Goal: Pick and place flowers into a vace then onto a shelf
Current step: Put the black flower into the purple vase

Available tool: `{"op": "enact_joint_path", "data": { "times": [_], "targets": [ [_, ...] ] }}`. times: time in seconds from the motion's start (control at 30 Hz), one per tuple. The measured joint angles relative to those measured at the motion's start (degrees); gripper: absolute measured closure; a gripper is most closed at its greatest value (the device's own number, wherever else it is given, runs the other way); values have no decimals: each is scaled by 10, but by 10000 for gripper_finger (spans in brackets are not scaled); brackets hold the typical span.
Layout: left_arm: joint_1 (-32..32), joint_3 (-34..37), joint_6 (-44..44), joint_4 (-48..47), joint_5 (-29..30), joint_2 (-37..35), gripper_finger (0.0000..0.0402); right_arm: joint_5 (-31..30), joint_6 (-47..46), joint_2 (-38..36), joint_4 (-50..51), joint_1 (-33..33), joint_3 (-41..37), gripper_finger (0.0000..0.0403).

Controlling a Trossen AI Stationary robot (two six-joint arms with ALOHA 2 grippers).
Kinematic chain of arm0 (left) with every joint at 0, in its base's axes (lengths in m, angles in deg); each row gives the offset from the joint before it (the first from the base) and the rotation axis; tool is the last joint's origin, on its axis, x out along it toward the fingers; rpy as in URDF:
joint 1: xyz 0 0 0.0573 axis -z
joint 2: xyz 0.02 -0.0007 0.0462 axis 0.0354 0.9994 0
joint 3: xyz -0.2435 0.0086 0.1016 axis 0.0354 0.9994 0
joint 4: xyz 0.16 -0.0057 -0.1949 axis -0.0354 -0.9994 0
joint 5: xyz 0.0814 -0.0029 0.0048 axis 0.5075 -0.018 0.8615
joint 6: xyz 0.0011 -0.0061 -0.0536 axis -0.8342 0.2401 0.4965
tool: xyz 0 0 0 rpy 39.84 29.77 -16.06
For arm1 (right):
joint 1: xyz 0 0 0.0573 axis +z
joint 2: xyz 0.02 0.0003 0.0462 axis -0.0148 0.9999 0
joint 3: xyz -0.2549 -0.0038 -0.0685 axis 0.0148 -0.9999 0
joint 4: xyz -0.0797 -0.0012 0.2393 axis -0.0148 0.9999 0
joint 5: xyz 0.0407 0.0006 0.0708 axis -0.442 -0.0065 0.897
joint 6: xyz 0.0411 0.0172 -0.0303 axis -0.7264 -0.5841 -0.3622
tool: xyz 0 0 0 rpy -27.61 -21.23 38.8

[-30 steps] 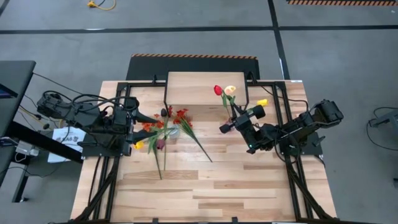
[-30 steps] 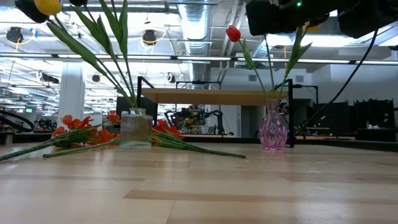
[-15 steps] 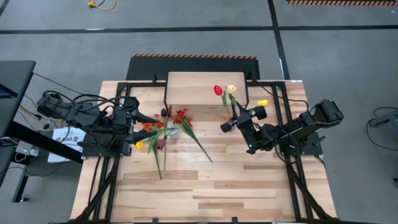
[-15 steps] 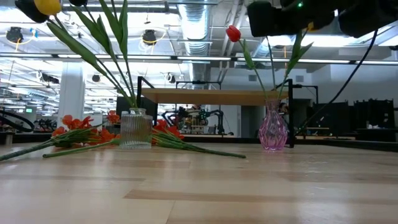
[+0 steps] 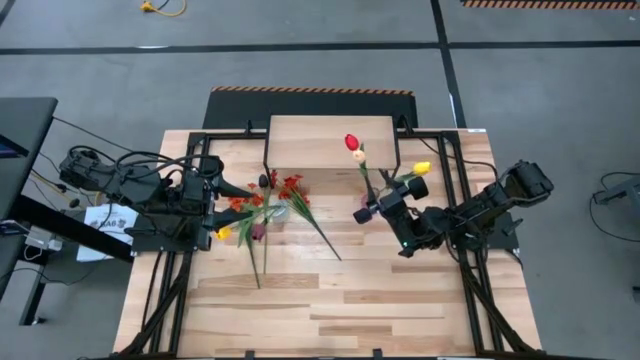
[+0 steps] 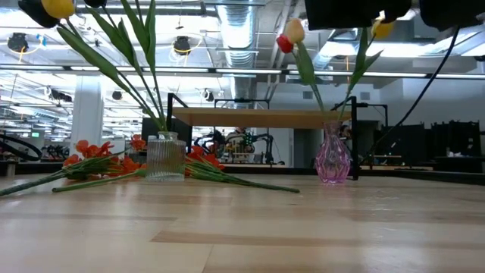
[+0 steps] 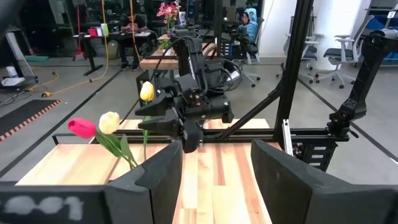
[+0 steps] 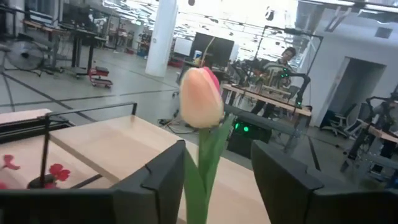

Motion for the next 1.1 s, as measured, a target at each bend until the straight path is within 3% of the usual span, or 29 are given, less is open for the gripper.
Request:
{"op": "enact_joint_path", "data": {
  "times": [0.67,1.1],
  "targets": [
    [0,0,3,0,0,0,219,11,54,0,19,132,0,246],
    [0,-6,12,-8,-9,0,219,19,25,0,27,250,5,253]
  ]
}}
